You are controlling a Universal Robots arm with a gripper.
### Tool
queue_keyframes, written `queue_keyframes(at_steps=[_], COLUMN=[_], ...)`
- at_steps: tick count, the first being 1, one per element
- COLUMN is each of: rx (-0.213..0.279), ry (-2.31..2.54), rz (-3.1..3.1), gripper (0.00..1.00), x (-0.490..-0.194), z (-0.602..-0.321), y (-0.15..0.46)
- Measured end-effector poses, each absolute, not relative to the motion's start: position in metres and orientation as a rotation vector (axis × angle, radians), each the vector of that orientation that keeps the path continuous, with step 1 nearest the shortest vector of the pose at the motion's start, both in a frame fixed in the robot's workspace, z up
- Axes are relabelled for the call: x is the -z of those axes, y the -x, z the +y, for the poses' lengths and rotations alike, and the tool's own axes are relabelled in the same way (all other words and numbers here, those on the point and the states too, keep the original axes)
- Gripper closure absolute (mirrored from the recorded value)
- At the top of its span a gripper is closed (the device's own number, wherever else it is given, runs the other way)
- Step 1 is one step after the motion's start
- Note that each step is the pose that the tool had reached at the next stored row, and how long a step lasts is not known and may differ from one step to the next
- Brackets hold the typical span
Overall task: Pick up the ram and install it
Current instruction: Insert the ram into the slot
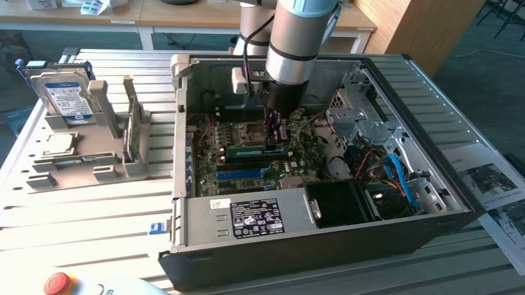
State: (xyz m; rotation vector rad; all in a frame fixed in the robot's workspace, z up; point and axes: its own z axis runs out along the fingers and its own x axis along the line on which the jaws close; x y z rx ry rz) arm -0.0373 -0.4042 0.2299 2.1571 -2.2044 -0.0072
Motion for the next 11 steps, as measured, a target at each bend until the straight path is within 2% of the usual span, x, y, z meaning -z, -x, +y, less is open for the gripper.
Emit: queue_keyframes(at_steps=[11], rx=[0.007], ry=[-2.157], rz=[-2.204], gripper=[0.88], x=[-0.2296], z=[-0.4036], y=[0.0373])
